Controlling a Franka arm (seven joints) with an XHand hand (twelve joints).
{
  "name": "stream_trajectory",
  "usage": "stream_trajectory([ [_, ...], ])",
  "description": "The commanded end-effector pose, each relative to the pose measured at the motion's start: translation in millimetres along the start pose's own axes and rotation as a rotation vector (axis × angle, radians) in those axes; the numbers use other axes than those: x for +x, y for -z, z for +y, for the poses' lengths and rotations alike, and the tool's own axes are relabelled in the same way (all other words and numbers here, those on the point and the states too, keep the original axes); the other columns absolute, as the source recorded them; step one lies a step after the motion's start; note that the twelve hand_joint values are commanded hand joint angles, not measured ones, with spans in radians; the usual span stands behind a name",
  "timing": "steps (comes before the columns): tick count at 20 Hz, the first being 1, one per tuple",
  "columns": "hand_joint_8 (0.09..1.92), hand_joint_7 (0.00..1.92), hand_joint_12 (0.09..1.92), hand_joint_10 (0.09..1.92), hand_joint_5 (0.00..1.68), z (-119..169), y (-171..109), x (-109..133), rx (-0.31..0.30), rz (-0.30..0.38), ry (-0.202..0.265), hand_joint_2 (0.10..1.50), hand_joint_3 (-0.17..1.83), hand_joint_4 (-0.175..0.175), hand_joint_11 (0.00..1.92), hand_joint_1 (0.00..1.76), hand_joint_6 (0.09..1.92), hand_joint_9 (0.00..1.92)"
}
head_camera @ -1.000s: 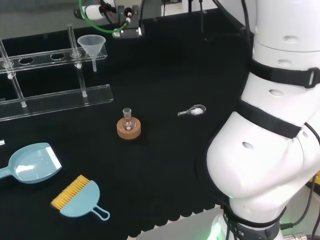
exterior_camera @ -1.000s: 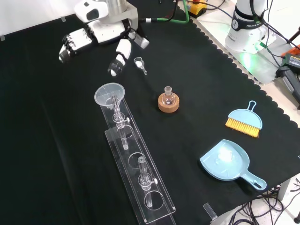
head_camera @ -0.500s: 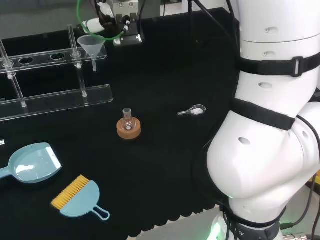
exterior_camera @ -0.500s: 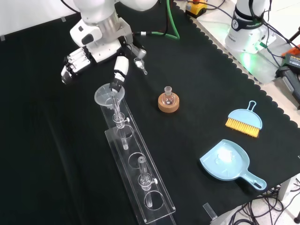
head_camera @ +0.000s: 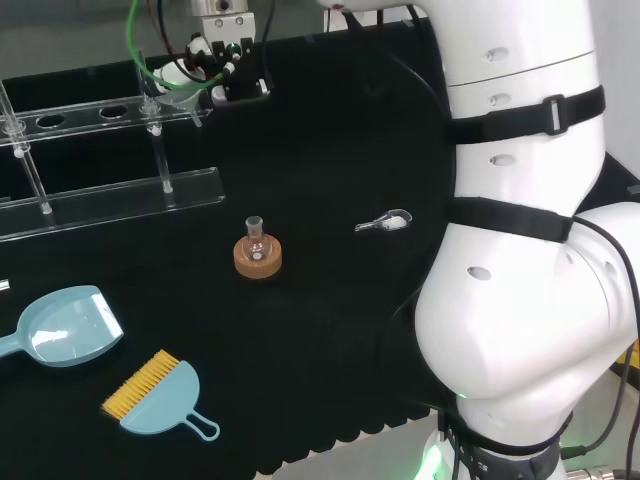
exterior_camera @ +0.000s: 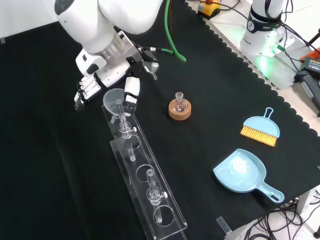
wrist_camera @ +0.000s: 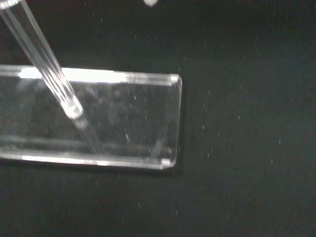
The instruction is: Pick up the funnel from the transparent funnel stand.
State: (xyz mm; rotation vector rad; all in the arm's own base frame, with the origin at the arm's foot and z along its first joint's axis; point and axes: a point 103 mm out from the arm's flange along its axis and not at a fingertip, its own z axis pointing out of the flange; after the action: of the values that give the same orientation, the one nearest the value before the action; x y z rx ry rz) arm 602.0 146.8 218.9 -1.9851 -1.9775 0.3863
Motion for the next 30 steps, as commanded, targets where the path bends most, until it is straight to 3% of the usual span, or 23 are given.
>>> stream_trajectory([
  [1,0.19,0.00,0.83,0.25,0.00,-6.5,-8.0,-3.7,0.067,-0.010,-0.020,0.78,0.08,-0.059,0.00,0.04,0.09,0.00],
  [7,0.12,0.00,0.83,0.20,0.00,-31.3,17.7,-0.7,-0.004,0.006,-0.007,0.79,0.08,-0.062,0.00,0.02,0.09,0.00],
  [8,0.12,0.00,0.83,0.20,0.00,-36.1,21.5,-1.0,-0.061,0.011,0.004,0.80,0.08,-0.061,0.00,0.02,0.09,0.00],
  [9,0.22,0.05,0.93,0.34,0.08,-42.8,24.0,1.4,-0.187,-0.024,0.019,0.83,0.09,-0.066,0.00,0.06,0.09,0.03],
  [11,0.56,0.20,1.27,0.71,0.40,-48.7,21.9,4.5,-0.320,-0.084,0.039,0.90,0.11,-0.071,0.00,0.19,0.10,0.13],
  [13,0.75,0.33,1.46,0.86,0.58,-49.0,17.8,5.8,-0.308,-0.095,0.034,0.93,0.12,-0.067,0.00,0.27,0.30,0.24],
  [15,0.81,0.33,1.50,0.91,0.54,-46.5,17.6,6.1,-0.259,-0.084,0.020,0.92,0.14,-0.069,0.00,0.24,0.45,0.24],
  [19,0.85,0.19,1.39,0.97,0.39,-32.7,13.9,10.7,-0.184,-0.067,0.013,0.88,0.14,-0.080,0.00,0.10,0.40,0.07],
  [26,0.86,0.17,1.35,0.99,0.46,-19.2,12.6,19.2,-0.225,-0.110,0.013,0.90,0.16,-0.080,0.00,0.13,0.39,0.04],
  [28,0.85,0.21,1.38,0.98,0.53,-17.6,13.4,20.3,-0.220,-0.107,0.021,0.92,0.17,-0.081,0.00,0.15,0.49,0.07],
  [29,0.85,0.22,1.39,0.97,0.52,-17.7,13.5,20.6,-0.210,-0.104,0.021,0.91,0.16,-0.079,0.00,0.14,0.53,0.08],
  [30,0.84,0.19,1.36,0.97,0.43,-18.4,16.3,18.3,-0.149,-0.070,0.015,0.88,0.15,-0.084,0.00,0.10,0.48,0.05],
])
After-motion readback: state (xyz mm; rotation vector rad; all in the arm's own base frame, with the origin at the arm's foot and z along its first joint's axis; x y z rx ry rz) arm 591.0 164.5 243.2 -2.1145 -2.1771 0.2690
